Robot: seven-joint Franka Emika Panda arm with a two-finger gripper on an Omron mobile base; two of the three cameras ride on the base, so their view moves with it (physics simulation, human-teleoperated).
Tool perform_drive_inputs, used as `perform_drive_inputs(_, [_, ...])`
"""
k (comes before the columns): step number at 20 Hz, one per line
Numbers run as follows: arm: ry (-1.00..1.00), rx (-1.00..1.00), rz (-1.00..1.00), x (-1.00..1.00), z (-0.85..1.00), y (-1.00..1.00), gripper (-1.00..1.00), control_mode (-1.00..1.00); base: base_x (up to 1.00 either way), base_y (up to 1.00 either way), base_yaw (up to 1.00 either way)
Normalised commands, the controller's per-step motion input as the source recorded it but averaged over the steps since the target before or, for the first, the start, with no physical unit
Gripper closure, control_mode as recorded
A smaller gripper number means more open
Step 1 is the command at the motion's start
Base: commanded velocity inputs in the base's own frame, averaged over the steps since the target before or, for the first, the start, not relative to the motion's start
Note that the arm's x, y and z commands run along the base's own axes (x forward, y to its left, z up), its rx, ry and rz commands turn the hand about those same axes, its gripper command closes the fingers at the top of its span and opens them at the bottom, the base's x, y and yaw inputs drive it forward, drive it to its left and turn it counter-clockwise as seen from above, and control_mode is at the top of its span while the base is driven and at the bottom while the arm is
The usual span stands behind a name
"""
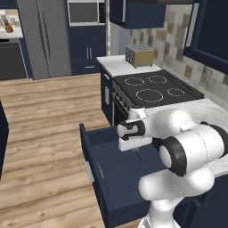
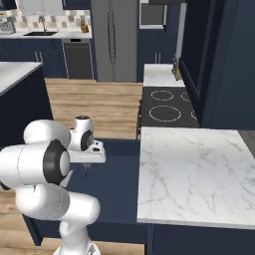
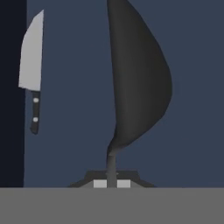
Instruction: Pick up the metallic utensils from the counter and place them in the open drawer. Make sure not to pick up any wooden utensils.
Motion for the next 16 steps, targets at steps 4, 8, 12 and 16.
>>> perform_drive_inputs(4, [0.00,0.00,0.00,-0.04,-0.96,0.00,1.00,-1.00,0.00,0.00,0.00])
perform_drive_inputs(8, [0.00,0.00,0.00,0.00,-1.00,0.00,1.00,-1.00,0.00,0.00,0.00])
perform_drive_inputs(12, [0.00,0.00,0.00,0.00,-0.46,0.00,1.00,-1.00,0.00,0.00,0.00])
perform_drive_inputs(16, [0.00,0.00,0.00,0.00,-0.13,0.00,1.00,-1.00,0.00,0.00,0.00])
